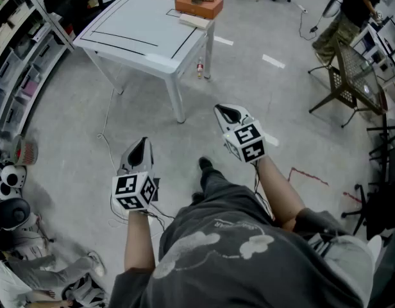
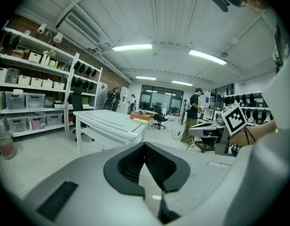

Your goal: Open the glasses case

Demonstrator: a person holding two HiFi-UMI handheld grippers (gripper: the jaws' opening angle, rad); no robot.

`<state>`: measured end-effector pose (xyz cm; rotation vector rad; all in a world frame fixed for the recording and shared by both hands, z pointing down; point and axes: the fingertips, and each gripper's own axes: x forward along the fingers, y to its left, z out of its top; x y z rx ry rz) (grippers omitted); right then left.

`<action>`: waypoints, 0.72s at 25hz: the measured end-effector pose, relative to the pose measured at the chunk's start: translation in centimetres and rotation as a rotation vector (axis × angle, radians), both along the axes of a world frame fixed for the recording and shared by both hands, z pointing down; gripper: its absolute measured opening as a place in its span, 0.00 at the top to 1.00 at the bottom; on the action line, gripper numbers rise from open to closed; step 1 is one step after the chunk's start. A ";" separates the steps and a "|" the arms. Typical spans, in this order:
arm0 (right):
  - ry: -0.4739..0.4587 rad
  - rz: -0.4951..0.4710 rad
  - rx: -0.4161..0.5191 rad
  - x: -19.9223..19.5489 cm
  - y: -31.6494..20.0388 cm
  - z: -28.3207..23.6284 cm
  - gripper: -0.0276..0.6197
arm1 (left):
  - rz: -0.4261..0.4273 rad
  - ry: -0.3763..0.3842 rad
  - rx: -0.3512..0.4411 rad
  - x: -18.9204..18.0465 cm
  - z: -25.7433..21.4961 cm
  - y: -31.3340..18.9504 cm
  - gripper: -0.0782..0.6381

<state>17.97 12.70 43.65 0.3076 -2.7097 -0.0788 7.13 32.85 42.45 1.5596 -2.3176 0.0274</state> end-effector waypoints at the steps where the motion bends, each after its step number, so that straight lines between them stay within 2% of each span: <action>1: 0.000 -0.002 0.002 0.0 0.2 -0.1 0.96 | 0.003 0.000 0.003 0.0 -0.2 0.1 0.89; 14: -0.009 -0.003 0.002 -0.1 2.3 -0.3 0.96 | 0.011 0.024 0.016 0.0 -0.2 1.8 0.89; 18: -0.024 -0.041 -0.039 -0.9 2.7 0.1 0.96 | 0.009 0.024 0.015 -0.4 0.0 1.5 0.89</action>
